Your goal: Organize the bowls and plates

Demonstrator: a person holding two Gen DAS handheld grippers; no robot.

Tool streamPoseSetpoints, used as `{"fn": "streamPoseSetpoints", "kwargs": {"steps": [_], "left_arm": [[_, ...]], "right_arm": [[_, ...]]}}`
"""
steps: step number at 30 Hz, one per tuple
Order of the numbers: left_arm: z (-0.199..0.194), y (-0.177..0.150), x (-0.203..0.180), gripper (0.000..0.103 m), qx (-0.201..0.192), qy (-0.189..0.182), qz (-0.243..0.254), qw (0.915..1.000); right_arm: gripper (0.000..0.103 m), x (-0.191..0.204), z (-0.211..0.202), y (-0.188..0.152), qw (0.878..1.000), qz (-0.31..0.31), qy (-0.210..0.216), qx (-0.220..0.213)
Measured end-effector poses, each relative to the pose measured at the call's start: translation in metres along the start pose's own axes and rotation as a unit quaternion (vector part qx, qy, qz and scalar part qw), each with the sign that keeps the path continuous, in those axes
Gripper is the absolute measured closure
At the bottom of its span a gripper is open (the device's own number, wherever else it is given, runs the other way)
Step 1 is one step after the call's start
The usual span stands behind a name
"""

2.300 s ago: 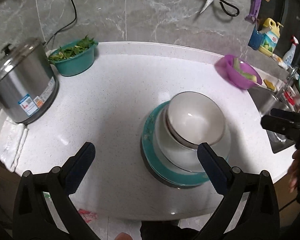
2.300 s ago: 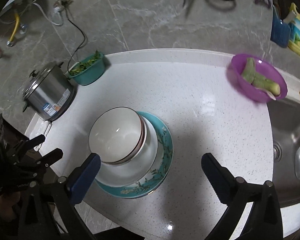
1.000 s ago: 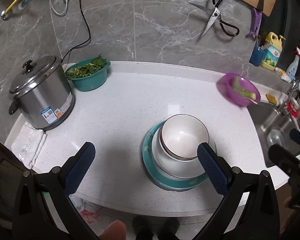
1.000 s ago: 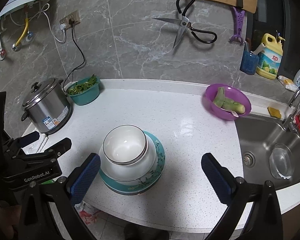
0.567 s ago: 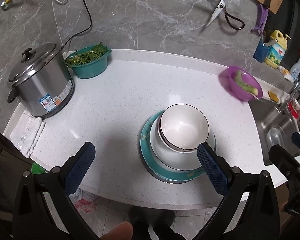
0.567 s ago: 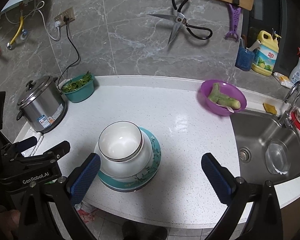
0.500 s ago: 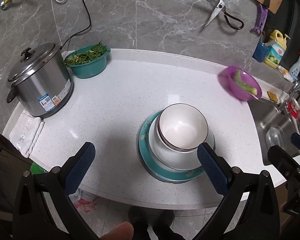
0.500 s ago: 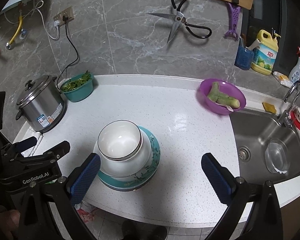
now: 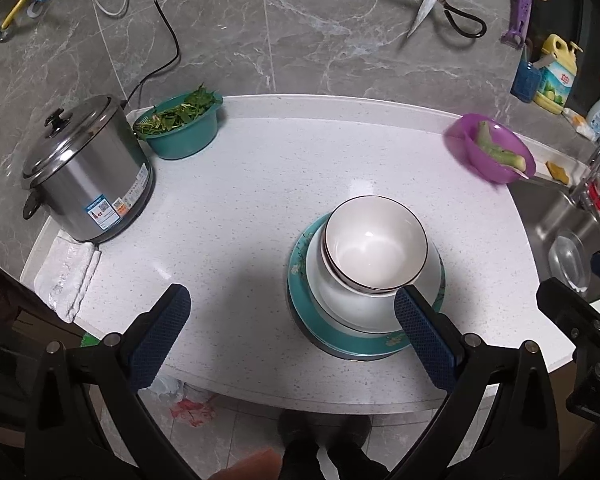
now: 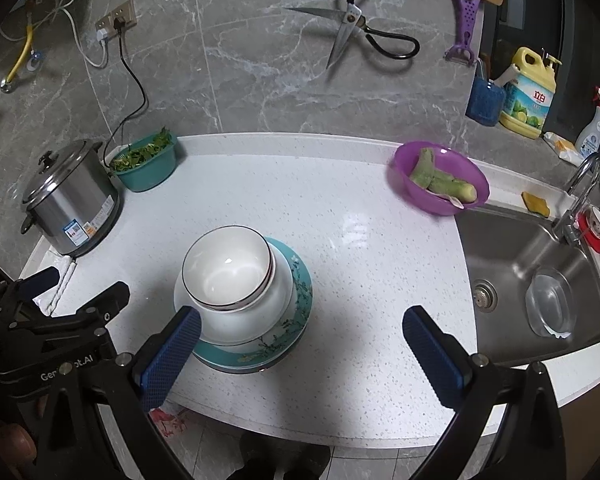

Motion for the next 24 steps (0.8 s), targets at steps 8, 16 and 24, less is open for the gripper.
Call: {"fn": "streamPoseSetpoints", "kwargs": {"steps": [8, 16, 24], "left_arm": [[0.006, -0.001, -0.003, 0.000, 0.011, -0.013, 0.002, 0.9999], [0.006, 0.001, 0.001, 0.000, 0.010, -0.006, -0.005, 0.9999], [0.006, 0.000, -0.003, 0.000, 0.011, -0.004, -0.009, 0.9999]], "right_arm": [[0.000, 0.001, 0.006, 0.002, 1.000, -0.002, -0.004, 0.015], [0.000, 0.002, 0.009, 0.002, 1.000, -0.002, -0.007, 0.025], [0.000, 0.003, 0.012, 0.004, 1.000, -0.005, -0.005, 0.026]]}}
Point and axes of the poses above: each gripper's, at about its wrist camera, not at the fingertips, and z roughly the way its jaws point, x to its left, y to its top, the point moved 10 cm from there along z, roughly the way its jaws point, and after that the axes turned 3 degrees about -x, right-handed, at the moved point
